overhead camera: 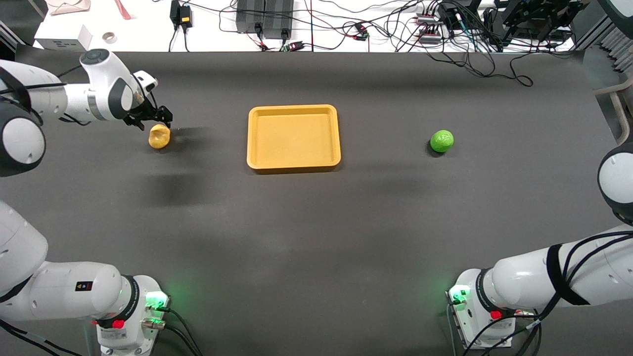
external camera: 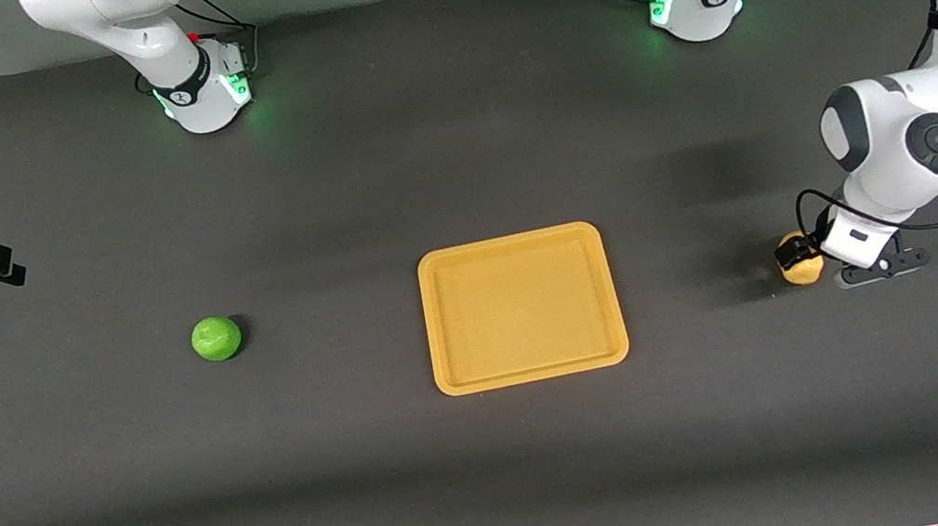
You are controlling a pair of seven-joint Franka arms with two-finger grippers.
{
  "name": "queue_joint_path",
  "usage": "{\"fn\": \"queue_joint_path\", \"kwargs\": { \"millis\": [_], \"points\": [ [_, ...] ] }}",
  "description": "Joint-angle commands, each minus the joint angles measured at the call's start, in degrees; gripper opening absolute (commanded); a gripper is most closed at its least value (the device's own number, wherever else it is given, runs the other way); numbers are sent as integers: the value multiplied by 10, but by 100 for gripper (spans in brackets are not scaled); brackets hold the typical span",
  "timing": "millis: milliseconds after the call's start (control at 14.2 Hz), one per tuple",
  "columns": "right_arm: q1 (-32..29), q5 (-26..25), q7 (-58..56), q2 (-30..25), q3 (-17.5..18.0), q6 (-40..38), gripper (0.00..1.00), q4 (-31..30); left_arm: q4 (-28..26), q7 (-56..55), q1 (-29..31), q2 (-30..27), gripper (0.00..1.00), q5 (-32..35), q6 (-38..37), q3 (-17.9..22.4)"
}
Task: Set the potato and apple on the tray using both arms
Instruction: 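Lower the left gripper over the yellow potato and close it, then carry the potato with the left gripper onto the tray and release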
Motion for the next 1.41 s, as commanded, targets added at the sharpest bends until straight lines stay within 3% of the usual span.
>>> {"fn": "queue_joint_path", "kwargs": {
  "millis": [0, 141, 211, 351, 422, 492, 703, 984, 1335],
  "points": [
    [0, 4, 5, -9, -1, -4, 100, -4, -7, 8, -3, 24, 100, -3, 34, 4],
    [1, 4, 5, -8, 0, -4, 100, -3, -10, 7, -5, 28, 97, -3, 35, 4],
    [2, 4, 5, -8, 1, -3, 100, -3, -13, 5, -8, 27, 85, -3, 35, 4],
    [2, 4, 5, -8, 1, -3, 100, -2, -13, 1, -9, 19, 36, -3, 27, 4],
    [2, 4, 5, -8, 1, -4, 100, -2, -10, -1, -10, 11, 19, -3, 24, 3],
    [2, 3, 5, -8, 1, -5, 100, -2, -8, -1, -14, -4, 11, -3, 17, 1],
    [2, 3, 3, -9, 1, -6, 100, -3, 19, -25, -39, -65, 5, -4, -85, -2],
    [2, 3, 5, -8, 1, -5, 100, -2, 104, -182, -145, -113, 5, -5, -254, -3],
    [0, 3, 4, -8, 1, -5, 100, -1, 124, -352, -288, -86, 5, 6, -253, -3]
  ]
}}
